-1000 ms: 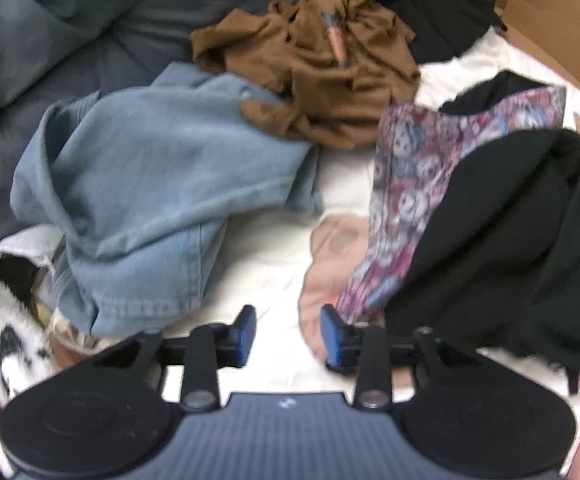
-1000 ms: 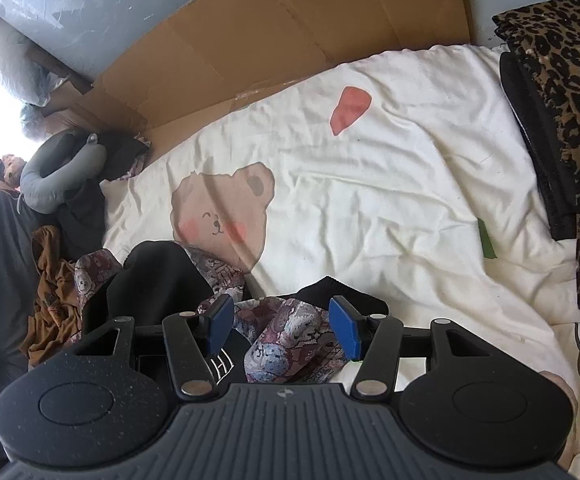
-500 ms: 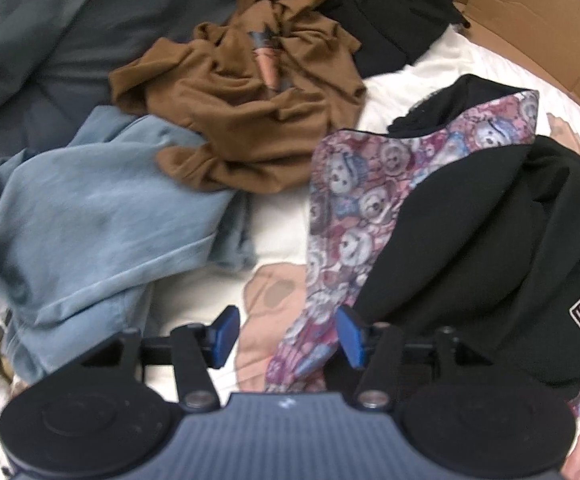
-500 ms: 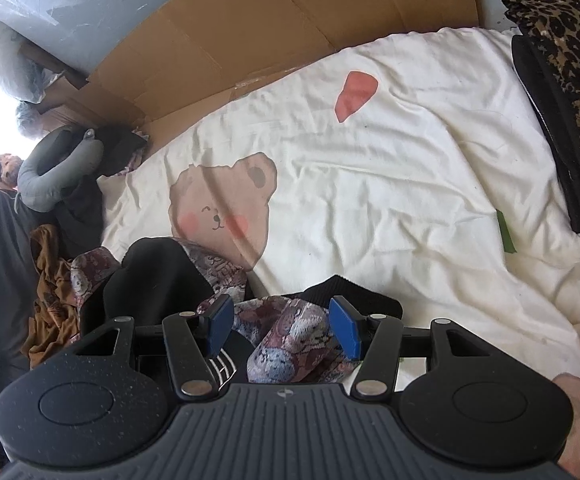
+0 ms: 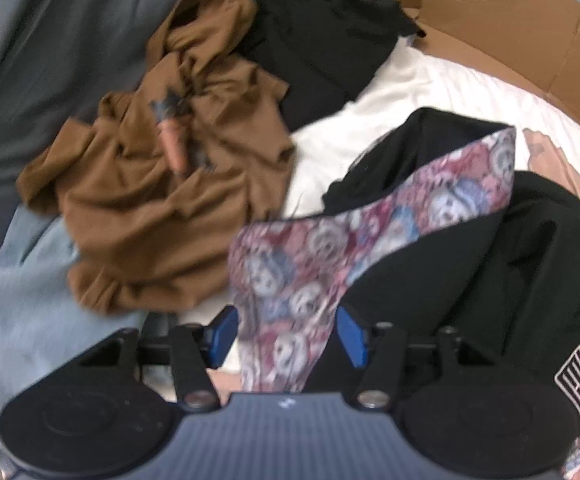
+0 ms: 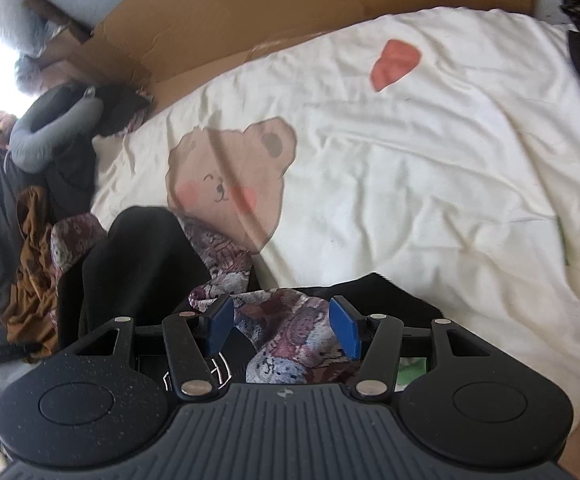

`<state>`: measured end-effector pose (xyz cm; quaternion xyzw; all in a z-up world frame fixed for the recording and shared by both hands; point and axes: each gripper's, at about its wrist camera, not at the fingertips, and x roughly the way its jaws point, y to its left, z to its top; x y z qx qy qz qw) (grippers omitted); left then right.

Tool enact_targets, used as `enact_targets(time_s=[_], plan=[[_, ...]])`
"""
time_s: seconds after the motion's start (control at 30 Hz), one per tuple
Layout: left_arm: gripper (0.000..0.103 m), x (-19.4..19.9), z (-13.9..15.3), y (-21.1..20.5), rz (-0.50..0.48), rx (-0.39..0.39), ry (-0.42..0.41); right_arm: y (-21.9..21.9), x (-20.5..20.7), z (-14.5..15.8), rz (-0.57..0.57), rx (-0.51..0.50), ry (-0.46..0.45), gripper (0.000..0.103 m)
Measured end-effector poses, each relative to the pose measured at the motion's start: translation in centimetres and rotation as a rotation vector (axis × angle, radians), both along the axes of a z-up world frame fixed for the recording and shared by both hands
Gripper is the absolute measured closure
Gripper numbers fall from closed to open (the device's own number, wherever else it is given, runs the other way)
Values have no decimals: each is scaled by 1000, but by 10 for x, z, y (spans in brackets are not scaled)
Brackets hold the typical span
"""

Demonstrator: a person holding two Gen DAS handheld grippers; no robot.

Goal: Fold clothes

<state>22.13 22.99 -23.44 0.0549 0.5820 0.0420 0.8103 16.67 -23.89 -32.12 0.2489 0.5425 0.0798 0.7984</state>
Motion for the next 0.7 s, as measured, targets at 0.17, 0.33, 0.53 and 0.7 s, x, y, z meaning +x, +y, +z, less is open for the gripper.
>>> enact_targets(time_s=[0.17, 0.33, 0.53, 0.7], plan=[[35, 15, -4, -4, -18, -2, -23, 11, 10, -11, 35, -5, 6, 43], [32, 23, -5, -3, -9, -15, -39, 16, 15, -13, 57, -17, -12, 43], [32, 30, 1, -6, 10, -30, -40, 21, 18, -15, 73, 1, -49, 42], [32, 41, 13, -19, -25, -63, -87, 29, 25, -15, 99, 13, -85, 42]])
